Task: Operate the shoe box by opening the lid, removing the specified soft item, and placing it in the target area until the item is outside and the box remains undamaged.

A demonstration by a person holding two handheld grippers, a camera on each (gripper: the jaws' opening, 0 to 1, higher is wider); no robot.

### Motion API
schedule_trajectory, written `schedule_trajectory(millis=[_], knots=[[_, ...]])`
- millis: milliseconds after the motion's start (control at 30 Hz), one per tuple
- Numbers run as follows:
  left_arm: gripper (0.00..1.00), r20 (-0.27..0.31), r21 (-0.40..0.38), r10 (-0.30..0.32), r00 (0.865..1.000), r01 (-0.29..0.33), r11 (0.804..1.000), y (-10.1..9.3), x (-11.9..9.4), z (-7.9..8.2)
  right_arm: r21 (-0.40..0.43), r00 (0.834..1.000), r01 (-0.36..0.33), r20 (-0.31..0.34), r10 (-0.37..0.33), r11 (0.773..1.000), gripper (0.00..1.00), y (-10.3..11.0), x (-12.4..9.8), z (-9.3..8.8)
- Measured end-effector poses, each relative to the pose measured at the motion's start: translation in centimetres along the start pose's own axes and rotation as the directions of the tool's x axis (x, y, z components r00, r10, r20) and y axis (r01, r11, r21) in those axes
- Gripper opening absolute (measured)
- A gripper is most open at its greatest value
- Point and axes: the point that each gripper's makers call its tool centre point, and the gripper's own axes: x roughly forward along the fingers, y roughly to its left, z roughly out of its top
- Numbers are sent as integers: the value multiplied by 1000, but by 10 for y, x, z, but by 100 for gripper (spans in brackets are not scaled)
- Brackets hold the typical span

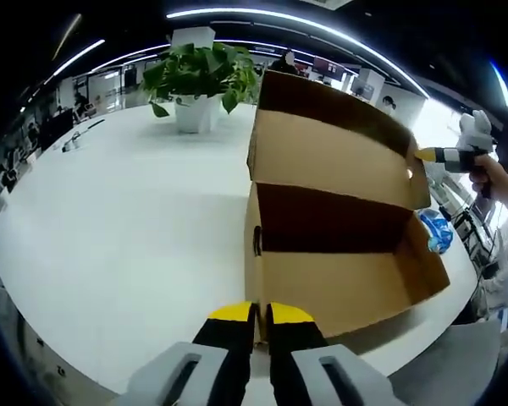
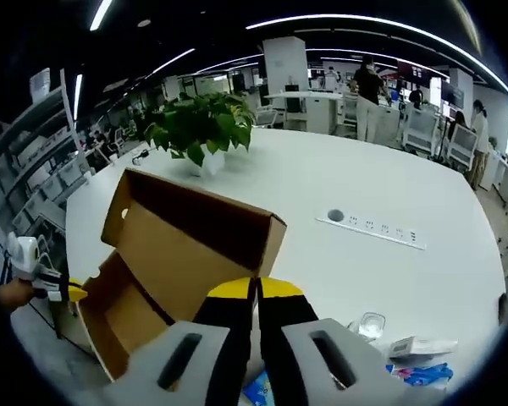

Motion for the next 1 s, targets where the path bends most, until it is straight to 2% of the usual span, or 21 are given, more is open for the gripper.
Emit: schedule_trajectory(millis=[700,767,833,1000], knots=[[5,10,18,-22,1000,22,1000,1,0,0,-11,994,4,105,-2,1000,0,33,-48,-13],[5,11,17,-23,1000,23,1000,1,0,0,-18,994,7,114,-5,1000,0,36,-52,-16],[5,12,18,-24,1000,23,1000,2,0,0,-69,992,19,122,-11,997,0,38,-54,-17],[6,11,22,-31,999,31,999,2,1,0,-85,991,28,133,-17,996,0,44,-60,-23]])
